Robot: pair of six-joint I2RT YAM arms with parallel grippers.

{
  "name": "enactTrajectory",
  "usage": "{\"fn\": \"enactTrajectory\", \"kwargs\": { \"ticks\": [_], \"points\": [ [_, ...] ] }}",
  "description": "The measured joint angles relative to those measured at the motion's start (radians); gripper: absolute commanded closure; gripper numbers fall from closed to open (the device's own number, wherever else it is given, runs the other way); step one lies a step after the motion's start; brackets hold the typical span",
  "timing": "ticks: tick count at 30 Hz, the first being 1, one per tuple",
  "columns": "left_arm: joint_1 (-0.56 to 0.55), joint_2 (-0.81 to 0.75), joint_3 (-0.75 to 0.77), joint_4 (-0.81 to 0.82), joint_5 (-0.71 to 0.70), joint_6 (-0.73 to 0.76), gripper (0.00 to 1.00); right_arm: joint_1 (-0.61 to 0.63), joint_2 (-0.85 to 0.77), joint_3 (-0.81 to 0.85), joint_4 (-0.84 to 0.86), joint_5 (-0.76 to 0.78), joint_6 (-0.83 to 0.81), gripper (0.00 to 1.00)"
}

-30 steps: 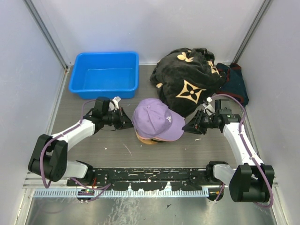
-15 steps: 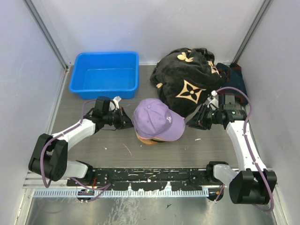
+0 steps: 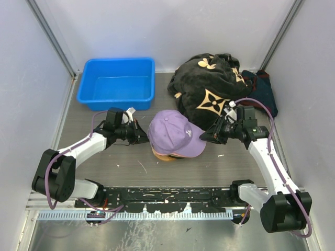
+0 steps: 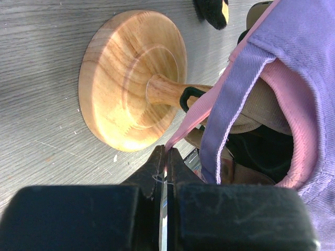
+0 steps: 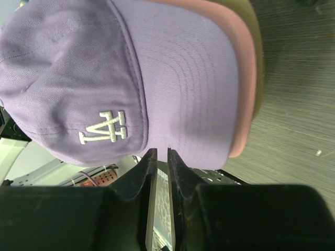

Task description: Stack the hats

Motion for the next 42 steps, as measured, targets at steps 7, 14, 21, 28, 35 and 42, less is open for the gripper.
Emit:
{"fn": "enactTrajectory", "kwargs": {
  "ticks": [7,14,21,28,35,42],
  "points": [
    [0.000,0.000,0.000,0.000,-0.002,-0.001,0.97,0.119,0.027,-0.024,0.124,0.021,0.104,0.82],
    [0.000,0.000,0.000,0.000,-0.006,-0.001,0.97,0.185,0.060,-0.032,0.200,0.054,0.150,0.83],
    [0.000,0.000,0.000,0.002,-0.010,-0.004,0.97,0.186,0.060,-0.079,0.220,0.072,0.154,0.83],
    [0.000,0.001,0.000,0.002,-0.011,-0.009,0.96,0.186,0.060,-0.080,0.219,0.080,0.154,0.83],
    [0.000,-0.043,0.030,-0.071,-0.050,-0.008,0.92,0.186,0.063,-0.064,0.203,0.095,0.153,0.83],
    [0.034,-0.179,0.047,-0.137,-0.085,-0.008,0.87,0.186,0.086,-0.038,0.192,0.102,0.150,0.84]
  ]
}}
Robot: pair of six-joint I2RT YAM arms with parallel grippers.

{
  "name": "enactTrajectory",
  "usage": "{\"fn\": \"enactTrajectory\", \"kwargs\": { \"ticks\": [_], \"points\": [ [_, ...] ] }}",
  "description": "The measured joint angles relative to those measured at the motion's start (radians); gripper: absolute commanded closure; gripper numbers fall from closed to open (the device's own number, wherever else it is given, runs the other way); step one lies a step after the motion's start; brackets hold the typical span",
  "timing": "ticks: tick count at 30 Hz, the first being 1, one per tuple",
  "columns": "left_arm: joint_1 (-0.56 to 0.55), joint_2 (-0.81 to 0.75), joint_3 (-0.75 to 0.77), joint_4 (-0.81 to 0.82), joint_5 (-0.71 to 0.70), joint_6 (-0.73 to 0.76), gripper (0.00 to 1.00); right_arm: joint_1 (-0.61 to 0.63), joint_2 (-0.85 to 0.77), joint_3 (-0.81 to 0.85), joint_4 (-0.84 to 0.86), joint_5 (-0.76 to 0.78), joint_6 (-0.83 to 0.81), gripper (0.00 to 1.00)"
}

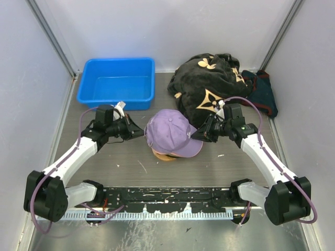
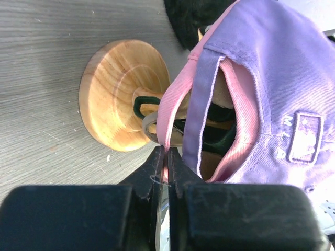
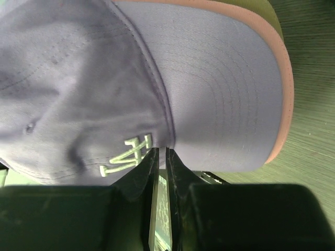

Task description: Stack the hats

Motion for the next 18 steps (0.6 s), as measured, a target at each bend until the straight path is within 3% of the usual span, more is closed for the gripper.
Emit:
{"fn": "enactTrajectory", "kwargs": {
  "ticks": [9,18],
  "points": [
    [0.041,-0.068,0.000,-0.044,-0.004,0.000,0.72,0.000,0.009,0.026,-0.004,0.002,-0.008,0.84],
    [0.077,-0.108,-0.034,-0.085,-0.034,0.019,0.67,0.000,0.009,0.026,-0.010,0.002,-0.008,0.85]
  ]
}}
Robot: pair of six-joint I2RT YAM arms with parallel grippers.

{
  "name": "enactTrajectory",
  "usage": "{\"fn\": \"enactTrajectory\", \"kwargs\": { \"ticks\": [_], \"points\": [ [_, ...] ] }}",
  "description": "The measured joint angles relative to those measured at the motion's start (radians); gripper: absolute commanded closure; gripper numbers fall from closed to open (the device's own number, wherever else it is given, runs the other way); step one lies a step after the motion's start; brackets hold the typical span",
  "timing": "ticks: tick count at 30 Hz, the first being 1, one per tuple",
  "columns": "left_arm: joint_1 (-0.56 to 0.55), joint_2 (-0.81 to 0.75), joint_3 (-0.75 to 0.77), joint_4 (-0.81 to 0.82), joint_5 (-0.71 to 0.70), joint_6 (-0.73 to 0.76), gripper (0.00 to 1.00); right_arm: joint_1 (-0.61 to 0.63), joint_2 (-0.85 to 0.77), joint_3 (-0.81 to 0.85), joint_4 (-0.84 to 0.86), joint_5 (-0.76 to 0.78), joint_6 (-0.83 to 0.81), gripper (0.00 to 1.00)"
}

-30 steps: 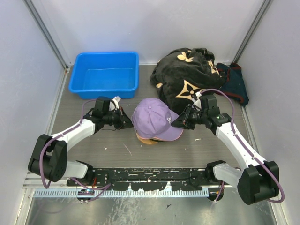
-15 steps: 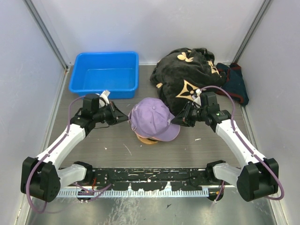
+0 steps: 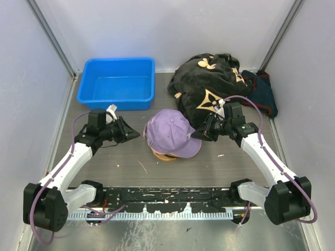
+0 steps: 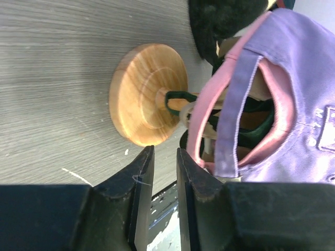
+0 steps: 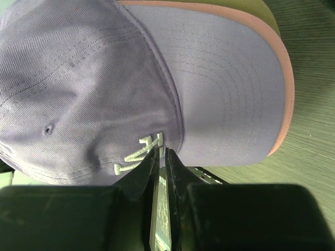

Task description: Stack the hats

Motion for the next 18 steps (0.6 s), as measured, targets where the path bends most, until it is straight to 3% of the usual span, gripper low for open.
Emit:
{"fn": "enactTrajectory", "kwargs": {
  "ticks": [6,18],
  "points": [
    [0.074,-0.086,-0.034,-0.021,-0.002,0.001,0.62,0.000,0.000,0.000,-0.009,0.000,-0.001,0.85],
    [0.067,-0.061,0.020,-0.014,0.084,0.001,0.55,0.000,0.009,0.000,-0.013,0.000,-0.003,0.85]
  ]
}}
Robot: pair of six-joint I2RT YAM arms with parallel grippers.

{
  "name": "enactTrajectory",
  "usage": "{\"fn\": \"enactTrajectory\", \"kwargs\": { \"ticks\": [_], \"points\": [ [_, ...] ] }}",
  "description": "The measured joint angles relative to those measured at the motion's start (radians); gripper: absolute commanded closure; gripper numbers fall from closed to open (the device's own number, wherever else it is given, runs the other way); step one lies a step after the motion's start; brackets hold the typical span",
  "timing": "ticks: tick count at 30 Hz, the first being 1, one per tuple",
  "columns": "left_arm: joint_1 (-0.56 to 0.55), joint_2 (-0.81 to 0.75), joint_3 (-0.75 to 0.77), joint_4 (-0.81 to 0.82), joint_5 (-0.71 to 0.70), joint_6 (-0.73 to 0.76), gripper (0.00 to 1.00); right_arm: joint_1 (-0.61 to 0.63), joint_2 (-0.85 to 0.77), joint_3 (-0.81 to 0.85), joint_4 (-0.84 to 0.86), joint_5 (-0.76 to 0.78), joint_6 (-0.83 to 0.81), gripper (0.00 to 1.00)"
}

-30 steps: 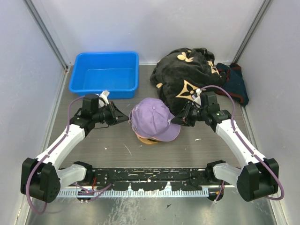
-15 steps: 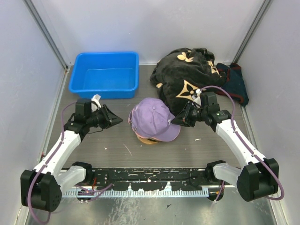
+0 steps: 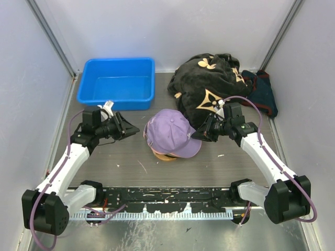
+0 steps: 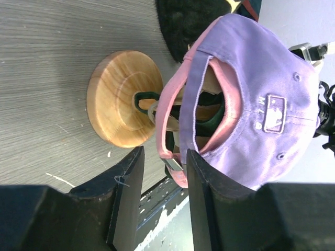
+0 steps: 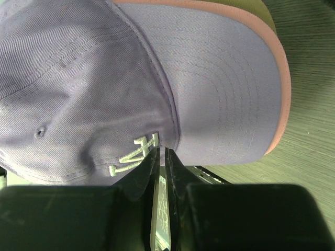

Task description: Stack the hats

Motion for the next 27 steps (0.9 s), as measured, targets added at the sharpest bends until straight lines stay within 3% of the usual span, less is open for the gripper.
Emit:
{"fn": "enactTrajectory", "kwargs": {
  "ticks": [14,27],
  "points": [
    [-0.097,0.058,0.060,0.006,0.008,0.007,0.54,0.000,0.000,0.000,0.000,0.003,0.000,0.85],
    [-0.110,0.122,0.065,0.031,-0.031,0.006,0.54,0.000,-0.001,0.000,-0.001,0.003,0.001,0.85]
  ]
}}
